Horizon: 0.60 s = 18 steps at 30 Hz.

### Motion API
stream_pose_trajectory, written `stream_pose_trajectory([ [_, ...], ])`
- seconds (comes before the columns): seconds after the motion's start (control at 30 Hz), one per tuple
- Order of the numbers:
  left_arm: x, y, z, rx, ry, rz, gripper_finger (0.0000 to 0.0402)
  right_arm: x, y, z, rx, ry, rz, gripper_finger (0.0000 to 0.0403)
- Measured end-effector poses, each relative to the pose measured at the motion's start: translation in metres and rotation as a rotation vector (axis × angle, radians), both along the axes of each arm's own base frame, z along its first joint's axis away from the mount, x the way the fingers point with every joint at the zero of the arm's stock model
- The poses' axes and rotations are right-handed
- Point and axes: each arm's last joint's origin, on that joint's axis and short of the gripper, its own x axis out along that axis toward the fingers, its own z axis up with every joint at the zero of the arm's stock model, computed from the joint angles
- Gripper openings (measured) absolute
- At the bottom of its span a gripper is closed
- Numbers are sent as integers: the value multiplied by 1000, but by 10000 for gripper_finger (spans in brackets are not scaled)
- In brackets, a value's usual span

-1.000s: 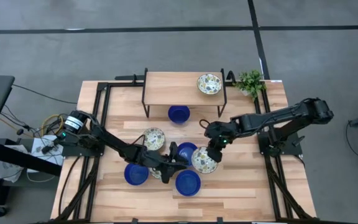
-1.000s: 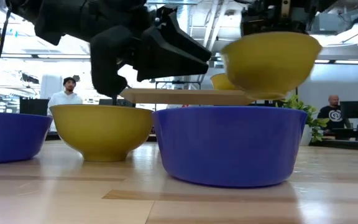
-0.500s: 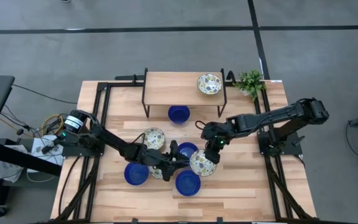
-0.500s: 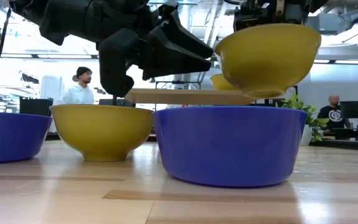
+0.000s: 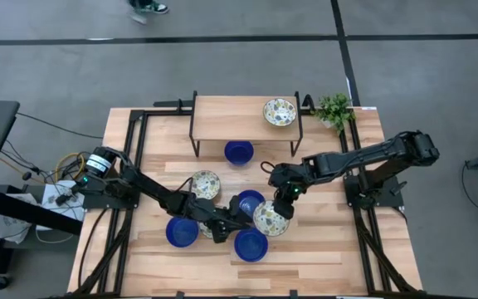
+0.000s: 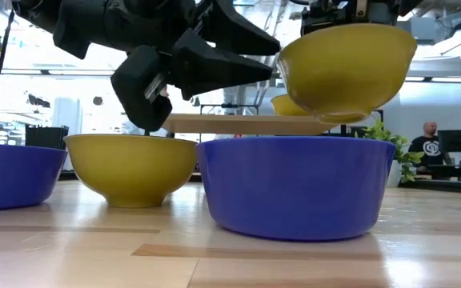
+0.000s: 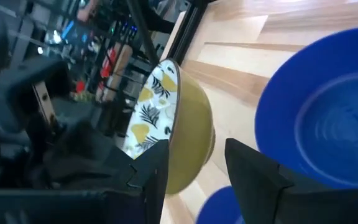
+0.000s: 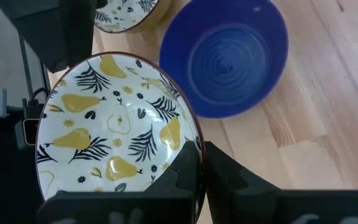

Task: Pick & Place Mini bowls
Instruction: Stack the white patterned bowl on the white patterned bowl on the shelf

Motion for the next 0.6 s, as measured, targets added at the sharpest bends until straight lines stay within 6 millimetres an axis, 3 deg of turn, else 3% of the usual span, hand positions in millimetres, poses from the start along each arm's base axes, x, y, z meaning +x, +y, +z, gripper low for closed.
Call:
stream_pose_trajectory([
  [0.27,4,10,6,1,-61,30,158,0,0,0,0,-1,0,3],
  [0.6,4,9,6,-76,-45,-22,158,0,0,0,-4,-3,7,5],
])
